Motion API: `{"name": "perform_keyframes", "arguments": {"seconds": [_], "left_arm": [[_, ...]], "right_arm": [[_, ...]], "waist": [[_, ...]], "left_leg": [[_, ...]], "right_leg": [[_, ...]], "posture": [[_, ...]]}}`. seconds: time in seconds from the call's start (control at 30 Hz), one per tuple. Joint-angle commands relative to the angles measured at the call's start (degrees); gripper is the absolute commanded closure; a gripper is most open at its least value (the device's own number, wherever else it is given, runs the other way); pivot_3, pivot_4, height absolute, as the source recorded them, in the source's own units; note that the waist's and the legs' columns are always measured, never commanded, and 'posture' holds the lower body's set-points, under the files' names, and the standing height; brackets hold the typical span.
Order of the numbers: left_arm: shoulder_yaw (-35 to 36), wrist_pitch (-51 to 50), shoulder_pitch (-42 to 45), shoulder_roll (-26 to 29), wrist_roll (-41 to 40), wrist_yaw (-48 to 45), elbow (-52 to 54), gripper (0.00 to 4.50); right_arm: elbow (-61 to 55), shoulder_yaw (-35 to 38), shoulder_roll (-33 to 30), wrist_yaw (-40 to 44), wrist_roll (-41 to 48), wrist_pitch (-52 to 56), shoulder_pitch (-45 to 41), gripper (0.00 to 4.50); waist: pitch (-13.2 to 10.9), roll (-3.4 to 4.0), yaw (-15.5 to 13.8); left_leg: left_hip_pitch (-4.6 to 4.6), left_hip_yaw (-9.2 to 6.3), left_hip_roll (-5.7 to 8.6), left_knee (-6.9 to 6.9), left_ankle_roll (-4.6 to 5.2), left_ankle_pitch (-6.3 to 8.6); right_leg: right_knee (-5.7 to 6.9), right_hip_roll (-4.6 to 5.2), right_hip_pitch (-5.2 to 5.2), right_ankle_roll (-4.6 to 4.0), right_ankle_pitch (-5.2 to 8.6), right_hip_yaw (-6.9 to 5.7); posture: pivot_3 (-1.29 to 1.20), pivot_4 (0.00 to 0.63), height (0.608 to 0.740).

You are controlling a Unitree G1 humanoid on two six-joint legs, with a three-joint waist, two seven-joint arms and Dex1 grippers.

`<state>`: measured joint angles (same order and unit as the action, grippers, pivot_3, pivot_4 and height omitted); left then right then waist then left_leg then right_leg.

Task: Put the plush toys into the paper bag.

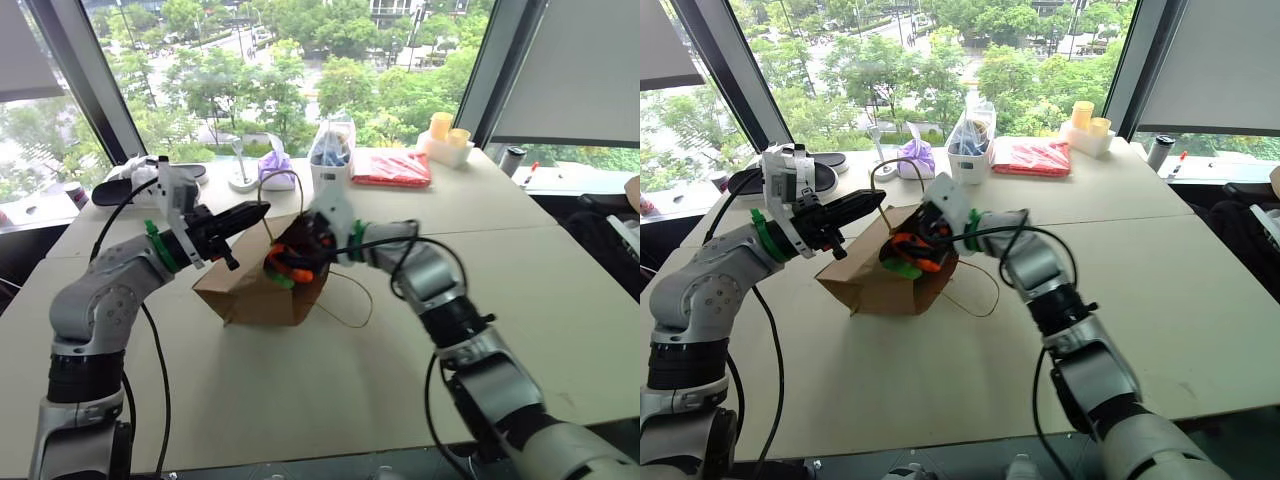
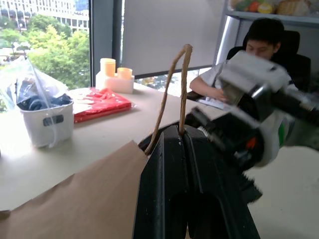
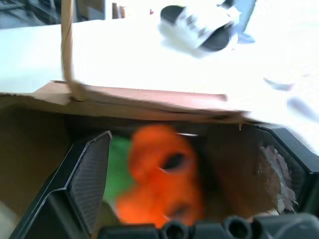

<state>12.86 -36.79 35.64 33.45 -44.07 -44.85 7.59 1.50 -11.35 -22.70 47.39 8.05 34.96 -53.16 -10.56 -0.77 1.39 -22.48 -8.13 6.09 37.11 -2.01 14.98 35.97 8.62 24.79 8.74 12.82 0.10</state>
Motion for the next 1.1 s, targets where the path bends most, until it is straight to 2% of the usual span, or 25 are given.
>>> {"name": "perform_keyframes", "arguments": {"seconds": [0.03,0.17,0.37,0.63,0.83,0.93,0.97,1.03,1.07,1.1], "left_arm": [[1.5,1.5,0.9,0.8,0.0,-0.3,1.0,4.5],[1.0,2.2,1.6,0.5,0.6,-0.7,-0.2,4.5],[0.4,3.5,2.8,-0.1,1.3,-1.1,-1.7,4.5],[0.4,3.5,2.8,-0.1,1.2,-1.2,-1.6,4.5],[0.9,2.9,2.1,0.3,0.9,-0.5,-0.2,4.5],[1.1,2.8,1.9,0.5,0.7,-0.3,0.1,4.5],[1.2,2.8,1.8,0.5,0.7,-0.2,0.2,4.5],[1.2,2.8,1.8,0.5,0.7,-0.1,0.2,4.5],[1.2,2.8,1.8,0.5,0.7,-0.1,0.2,4.5],[1.2,2.8,1.8,0.6,0.7,0.0,0.2,4.5]], "right_arm": [[-10.2,3.0,-4.3,0.9,2.6,5.6,4.1,0.05],[-18.8,5.3,-9.6,0.3,4.8,12.0,12.6,0.05],[-20.1,4.5,-8.5,-4.6,4.8,13.7,22.1,0.05],[-12.3,3.4,-3.6,-10.4,3.1,10.2,22.3,0.05],[1.1,0.4,0.9,-13.1,-0.6,3.2,20.2,0.05],[3.6,-1.2,1.2,-12.5,-2.2,1.0,19.6,0.84],[4.2,-1.4,1.5,-12.6,-2.4,0.6,19.5,1.24],[4.7,-1.4,2.0,-12.6,-2.5,0.0,19.2,2.32],[4.5,-1.1,2.1,-12.6,-2.5,0.0,19.1,2.68],[4.1,-0.8,2.1,-12.5,-2.3,0.2,18.9,3.3]], "waist": [[0.0,0.0,-0.2],[0.0,0.0,-0.3],[0.0,-0.01,-0.6],[0.0,-0.01,-0.5],[0.0,-0.02,-0.4],[0.0,-0.02,-0.3],[0.0,-0.02,-0.3],[0.0,-0.02,-0.3],[0.0,-0.02,-0.3],[0.0,-0.02,-0.3]], "left_leg": [[0.0,0.02,0.0,0.0,0.01,0.01],[0.03,0.14,-0.05,0.0,0.02,0.01],[0.05,0.14,-0.05,0.08,0.3,0.16],[0.05,0.13,-0.04,0.1,0.26,0.14],[0.08,0.14,-0.04,0.08,0.0,-0.01],[0.08,0.15,-0.05,0.08,-0.02,-0.02],[0.08,0.15,-0.04,0.08,-0.02,-0.02],[0.08,0.13,-0.04,0.07,-0.02,-0.02],[0.08,0.13,-0.05,0.07,-0.02,-0.03],[0.08,0.13,-0.05,0.07,-0.03,-0.03]], "right_leg": [[0.0,0.0,0.0,0.0,0.0,0.0],[-0.01,-0.01,0.01,0.0,0.0,0.01],[0.02,0.0,-0.03,-0.01,0.0,0.02],[0.02,0.0,-0.05,-0.02,-0.01,0.01],[0.02,-0.02,-0.06,-0.02,-0.01,0.01],[0.01,-0.01,-0.06,-0.02,-0.01,0.02],[0.0,-0.01,-0.06,-0.02,-0.01,0.02],[0.01,-0.02,-0.06,-0.02,-0.01,0.01],[0.01,-0.02,-0.06,-0.02,-0.01,0.01],[0.01,-0.02,-0.06,-0.02,-0.01,0.01]], "posture": [[0.0,0.15,0.74],[0.0,0.15,0.74],[0.0,0.15,0.74],[0.0,0.15,0.74],[0.0,0.15,0.74],[0.0,0.15,0.74],[0.0,0.15,0.74],[0.0,0.15,0.74],[0.0,0.15,0.74],[0.0,0.15,0.74]]}}
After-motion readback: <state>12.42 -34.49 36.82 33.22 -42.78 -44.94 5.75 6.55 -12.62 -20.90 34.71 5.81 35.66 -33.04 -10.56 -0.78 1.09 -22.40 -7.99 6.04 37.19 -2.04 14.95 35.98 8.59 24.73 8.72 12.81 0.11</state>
